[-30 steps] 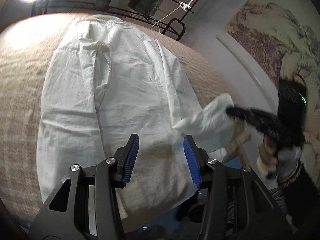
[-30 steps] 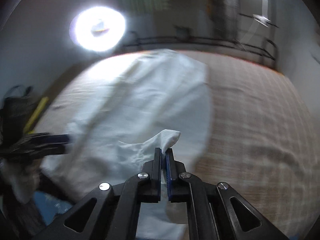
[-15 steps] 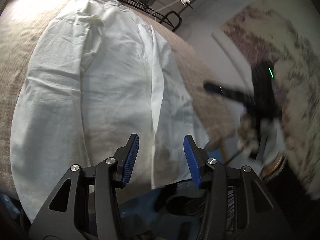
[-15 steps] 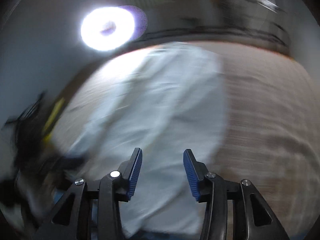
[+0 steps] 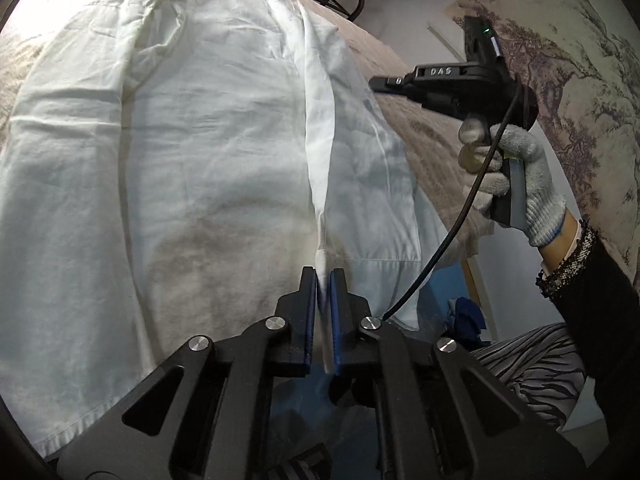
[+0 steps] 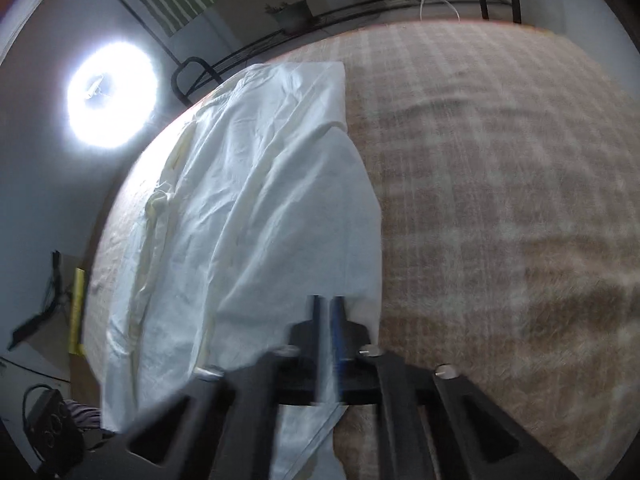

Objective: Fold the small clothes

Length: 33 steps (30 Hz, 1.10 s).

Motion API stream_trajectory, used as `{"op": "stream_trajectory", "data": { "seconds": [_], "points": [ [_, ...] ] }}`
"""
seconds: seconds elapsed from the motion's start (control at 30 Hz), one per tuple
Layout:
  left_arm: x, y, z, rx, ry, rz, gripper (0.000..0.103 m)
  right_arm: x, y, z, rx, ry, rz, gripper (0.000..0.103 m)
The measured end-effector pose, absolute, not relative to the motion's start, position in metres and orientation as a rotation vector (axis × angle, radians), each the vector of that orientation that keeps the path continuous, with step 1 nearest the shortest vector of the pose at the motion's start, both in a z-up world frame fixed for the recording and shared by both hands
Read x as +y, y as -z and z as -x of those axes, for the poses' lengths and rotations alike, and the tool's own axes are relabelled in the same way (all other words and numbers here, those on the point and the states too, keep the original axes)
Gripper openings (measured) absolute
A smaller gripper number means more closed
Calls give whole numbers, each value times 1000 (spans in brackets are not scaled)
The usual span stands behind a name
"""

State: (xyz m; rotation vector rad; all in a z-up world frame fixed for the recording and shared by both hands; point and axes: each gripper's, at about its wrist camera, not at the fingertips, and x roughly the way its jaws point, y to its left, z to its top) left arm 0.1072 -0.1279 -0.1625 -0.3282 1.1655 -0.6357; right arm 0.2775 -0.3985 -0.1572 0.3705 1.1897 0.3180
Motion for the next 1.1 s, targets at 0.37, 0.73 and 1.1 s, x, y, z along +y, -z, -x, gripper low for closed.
{"op": "stream_trajectory", "data": {
  "seconds": [0.37, 0.73, 1.1],
  "points": [
    [-134, 157, -106, 1139, 657, 377, 0, -423, 122, -294, 1082, -306, -417, 38],
    [-128, 157, -109, 1146, 650, 384, 0, -409, 173, -285, 1240, -318, -397, 0],
    [-142, 168, -126, 1155, 600, 455, 0, -401, 138, -309, 1097, -235, -204, 0]
  ]
}}
